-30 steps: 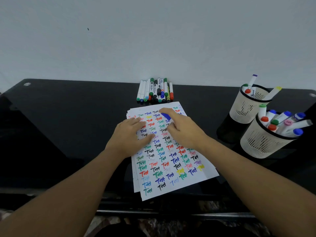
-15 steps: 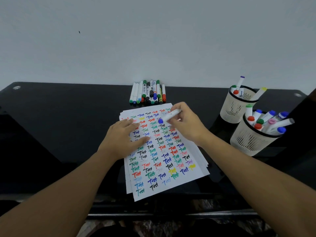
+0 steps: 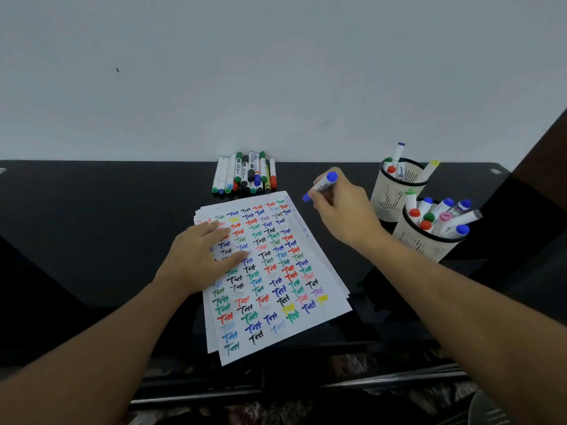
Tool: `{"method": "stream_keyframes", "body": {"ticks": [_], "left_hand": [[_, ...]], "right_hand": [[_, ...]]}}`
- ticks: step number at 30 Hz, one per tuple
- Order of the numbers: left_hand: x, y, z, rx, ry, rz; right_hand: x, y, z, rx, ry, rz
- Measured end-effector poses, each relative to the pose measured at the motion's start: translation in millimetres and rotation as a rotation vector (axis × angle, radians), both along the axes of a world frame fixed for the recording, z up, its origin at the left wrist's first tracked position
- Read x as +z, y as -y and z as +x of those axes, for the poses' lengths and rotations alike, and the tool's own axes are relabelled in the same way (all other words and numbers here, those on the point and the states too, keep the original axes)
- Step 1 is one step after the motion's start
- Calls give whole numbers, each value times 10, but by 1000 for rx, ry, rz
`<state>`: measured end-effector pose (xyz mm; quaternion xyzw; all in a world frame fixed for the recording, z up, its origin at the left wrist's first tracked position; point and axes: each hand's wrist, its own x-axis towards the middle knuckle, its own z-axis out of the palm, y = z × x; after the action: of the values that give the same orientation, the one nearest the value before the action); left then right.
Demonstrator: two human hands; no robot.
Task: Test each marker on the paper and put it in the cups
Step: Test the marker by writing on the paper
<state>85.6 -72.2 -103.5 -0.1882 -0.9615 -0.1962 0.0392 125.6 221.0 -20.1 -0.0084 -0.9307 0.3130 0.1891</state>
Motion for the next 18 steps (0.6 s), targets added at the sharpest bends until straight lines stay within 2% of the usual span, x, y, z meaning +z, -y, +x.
{"method": "stream_keyframes", "body": {"ticks": [3, 10, 18], "left_hand": [[19, -7, 14, -1, 9, 2], [23, -3, 19, 6, 18, 7], [9, 9, -1, 4, 15, 5]], "right_hand": [[238, -155, -1, -63, -41, 79], [731, -673, -64, -299, -77, 79], [678, -1193, -80, -451, 38, 113]]}}
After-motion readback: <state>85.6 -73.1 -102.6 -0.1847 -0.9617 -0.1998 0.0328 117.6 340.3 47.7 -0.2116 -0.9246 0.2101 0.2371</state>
